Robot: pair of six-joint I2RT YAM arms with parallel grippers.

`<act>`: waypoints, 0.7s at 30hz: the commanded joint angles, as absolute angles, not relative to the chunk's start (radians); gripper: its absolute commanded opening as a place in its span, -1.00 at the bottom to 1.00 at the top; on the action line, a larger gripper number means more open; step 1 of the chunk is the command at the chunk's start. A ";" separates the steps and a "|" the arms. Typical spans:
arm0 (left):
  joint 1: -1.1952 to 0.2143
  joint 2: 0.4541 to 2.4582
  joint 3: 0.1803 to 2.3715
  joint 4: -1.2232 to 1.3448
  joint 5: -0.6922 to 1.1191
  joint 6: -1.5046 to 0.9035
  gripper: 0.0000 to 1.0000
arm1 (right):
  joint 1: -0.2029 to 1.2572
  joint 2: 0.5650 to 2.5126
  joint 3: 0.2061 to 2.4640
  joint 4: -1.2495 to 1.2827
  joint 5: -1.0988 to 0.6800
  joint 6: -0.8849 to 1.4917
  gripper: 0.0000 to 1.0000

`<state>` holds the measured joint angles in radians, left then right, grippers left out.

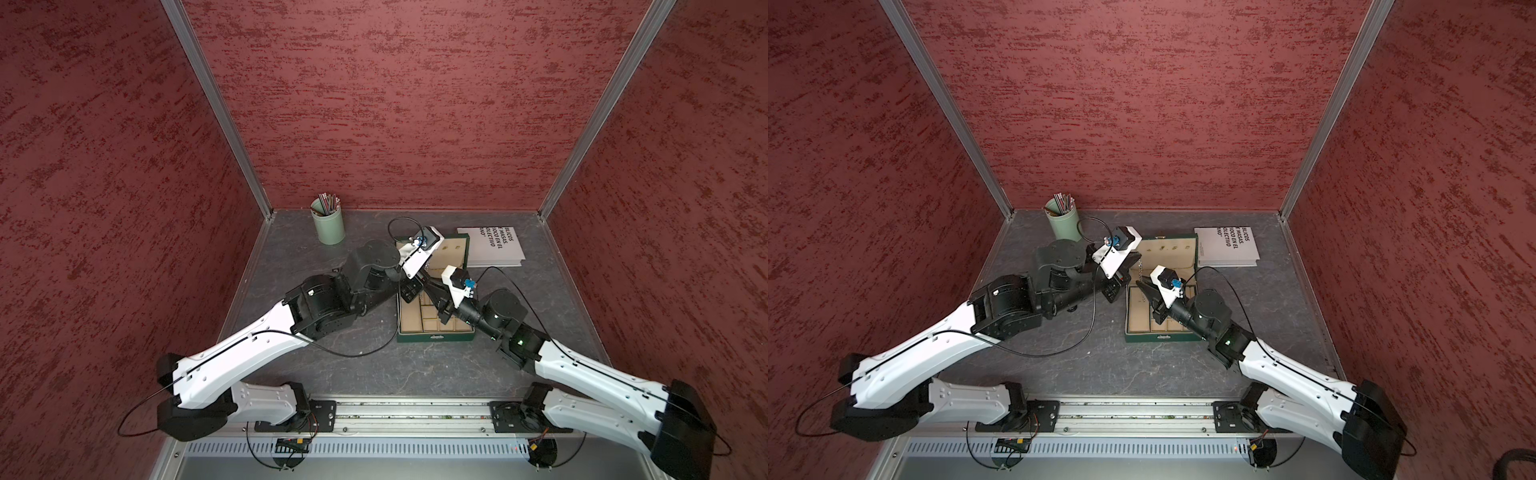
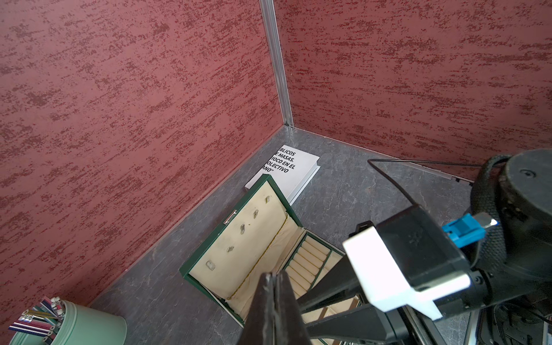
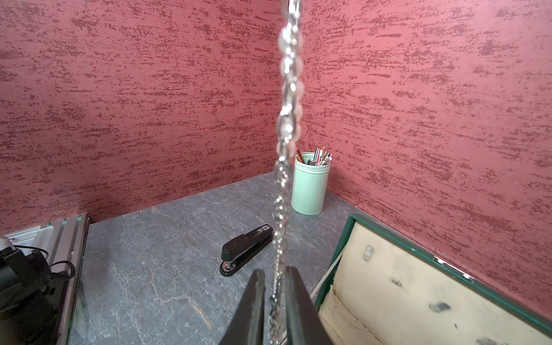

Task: Put jewelry chain into jewelry box
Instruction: Hang the necklace on the jewelry box clasp.

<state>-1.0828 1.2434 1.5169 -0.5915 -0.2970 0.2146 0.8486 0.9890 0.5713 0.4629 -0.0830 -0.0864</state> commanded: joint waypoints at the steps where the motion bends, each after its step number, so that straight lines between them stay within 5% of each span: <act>1: -1.088 1.246 1.546 -0.593 -0.311 0.225 -1.00 | 0.859 0.969 0.552 0.493 -0.051 -0.091 -0.68; 11: -1.088 1.243 1.536 -0.591 -0.333 0.230 -1.00 | 0.859 0.955 0.541 0.495 -0.039 -0.091 -1.00; 21: -1.025 1.231 1.468 -0.566 -0.379 0.133 -1.00 | 0.859 0.949 0.561 0.452 -0.016 -0.067 -1.00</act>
<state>-1.0599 1.2415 1.5047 -0.5797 -0.3504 0.1940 0.8494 0.9577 0.5484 0.4652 -0.0559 -0.0826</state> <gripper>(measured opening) 0.051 0.056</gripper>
